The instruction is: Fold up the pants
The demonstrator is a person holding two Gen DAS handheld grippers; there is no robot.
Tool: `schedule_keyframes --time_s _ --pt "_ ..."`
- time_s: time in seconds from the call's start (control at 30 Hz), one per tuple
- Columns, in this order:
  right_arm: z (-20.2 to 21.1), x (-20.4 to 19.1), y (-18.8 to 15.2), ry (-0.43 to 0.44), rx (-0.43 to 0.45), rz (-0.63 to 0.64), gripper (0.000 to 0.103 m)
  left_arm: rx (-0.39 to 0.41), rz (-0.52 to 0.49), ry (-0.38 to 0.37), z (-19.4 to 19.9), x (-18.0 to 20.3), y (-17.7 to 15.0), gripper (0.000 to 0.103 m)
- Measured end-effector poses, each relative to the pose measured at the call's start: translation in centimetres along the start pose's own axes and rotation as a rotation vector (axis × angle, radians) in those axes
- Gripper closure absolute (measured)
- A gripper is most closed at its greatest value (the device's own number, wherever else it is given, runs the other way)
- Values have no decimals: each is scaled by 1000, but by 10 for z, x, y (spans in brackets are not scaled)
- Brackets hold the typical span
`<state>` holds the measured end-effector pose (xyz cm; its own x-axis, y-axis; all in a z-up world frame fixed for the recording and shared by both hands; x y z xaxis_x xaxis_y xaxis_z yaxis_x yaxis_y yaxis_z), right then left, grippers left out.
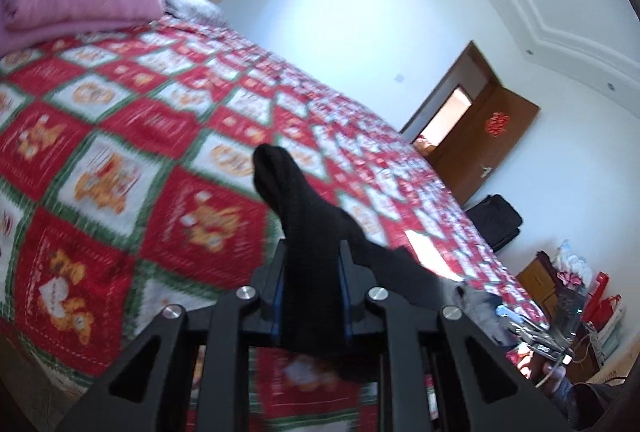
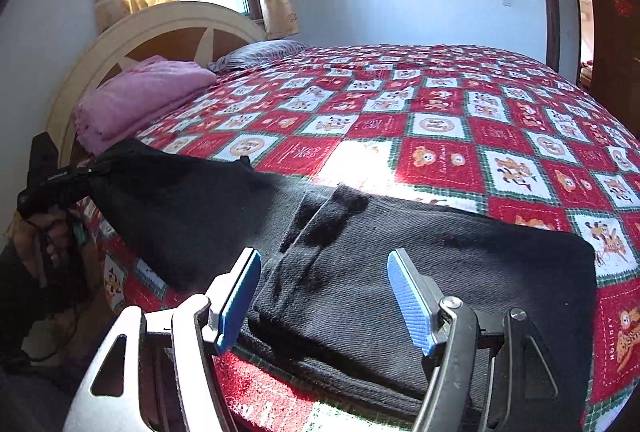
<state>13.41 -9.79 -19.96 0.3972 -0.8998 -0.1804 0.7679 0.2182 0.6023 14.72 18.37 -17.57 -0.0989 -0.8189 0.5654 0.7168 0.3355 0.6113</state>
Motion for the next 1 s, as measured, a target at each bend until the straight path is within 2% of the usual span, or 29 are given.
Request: schedule_keyframes --time_s 0.3,0.57,0.8,1.0 --pt "24 34 8 -1 28 -111 35 28 -89 -98 6 67 16 82" --pt "48 96 -3 -30 41 -293 35 31 -184 -206 -9 144 29 82" --pt "65 141 -19 -86 54 -395 35 -29 -298 -283 -37 217 26 82" --pt "76 169 -27 -111 66 -471 35 -118 -406 -335 -66 278 4 82"
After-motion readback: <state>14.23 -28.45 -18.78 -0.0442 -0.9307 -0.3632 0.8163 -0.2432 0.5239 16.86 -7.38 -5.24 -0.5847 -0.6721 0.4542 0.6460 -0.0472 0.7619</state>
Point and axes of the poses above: each gripper's, at about its wrist camera, not at the fingertips, and z roughly against the way its jaws point, x to its right, y to its top, the point moved 9 cm from there along -z, roughly the way its jaws point, and after that the axes turned 11 degrees about -x, right-handed, at the moved point
